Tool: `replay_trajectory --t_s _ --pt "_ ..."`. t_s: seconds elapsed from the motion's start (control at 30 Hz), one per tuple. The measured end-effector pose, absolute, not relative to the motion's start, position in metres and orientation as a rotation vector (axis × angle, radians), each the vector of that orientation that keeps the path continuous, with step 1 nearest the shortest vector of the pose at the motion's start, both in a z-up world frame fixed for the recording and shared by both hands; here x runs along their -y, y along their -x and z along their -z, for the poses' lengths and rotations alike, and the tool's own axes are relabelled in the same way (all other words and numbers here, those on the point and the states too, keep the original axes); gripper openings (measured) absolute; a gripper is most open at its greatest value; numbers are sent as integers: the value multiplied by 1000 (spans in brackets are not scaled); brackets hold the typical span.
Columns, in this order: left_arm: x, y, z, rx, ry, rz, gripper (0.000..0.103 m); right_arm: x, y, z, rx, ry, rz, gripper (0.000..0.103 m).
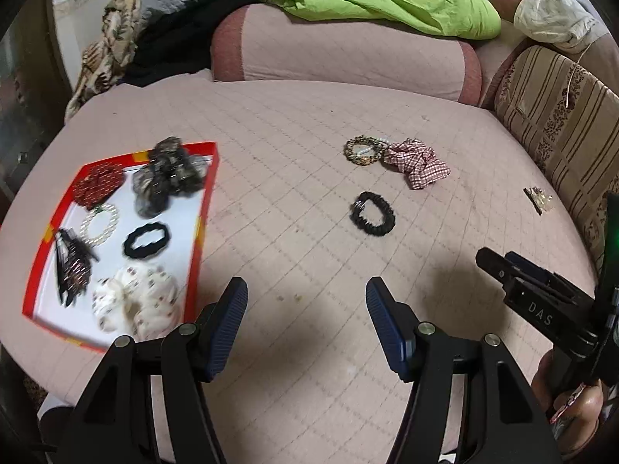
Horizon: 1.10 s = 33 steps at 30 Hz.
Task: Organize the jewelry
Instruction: 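Move both open grippers from the tray back toward the remaining accessories, then grasp the black rhinestone hair tie with the left gripper while the right grasps the gingham scrunchie, then lift the held hair tie and gingham scrunchie above the bed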
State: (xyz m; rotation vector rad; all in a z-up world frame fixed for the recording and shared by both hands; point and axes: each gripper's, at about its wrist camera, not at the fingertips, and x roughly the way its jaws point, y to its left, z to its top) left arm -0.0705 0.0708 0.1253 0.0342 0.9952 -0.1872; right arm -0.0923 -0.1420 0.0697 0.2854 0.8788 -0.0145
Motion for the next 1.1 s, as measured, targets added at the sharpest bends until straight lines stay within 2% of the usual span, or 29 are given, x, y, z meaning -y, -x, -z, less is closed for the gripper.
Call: replay_trajectory --t_s 0.47,0.63,0.83,0.87,0.9,0.97,1.0,1.03,1.1 --pt "-29 -9 -78 -1106 28 342 57 170 -20 -69 -863 -271 -29 60" --pt "-16 -37 -50 -1184 66 370 40 169 -59 -55 -902 -276 -18 60" --pt "-1 -48 -39 -1162 36 371 38 157 -82 -35 -941 -223 -13 59" --pt "0 -48 -39 -1157 35 367 38 155 -83 -32 -946 -210 -10 51" --pt "1 -48 -38 -1149 33 364 38 154 -84 -30 -949 -201 -9 36" --pt "0 -45 -38 -1133 18 351 30 154 -84 -26 -963 -187 -7 22" --pt "0 -44 -38 -1130 4 340 15 155 -83 -27 -960 -191 -4 17" --pt "0 -43 -38 -1135 1 341 9 157 -81 -28 -960 -203 -5 15" --pt "-6 -40 -41 -1147 42 362 9 160 -74 -32 -956 -228 -4 14"
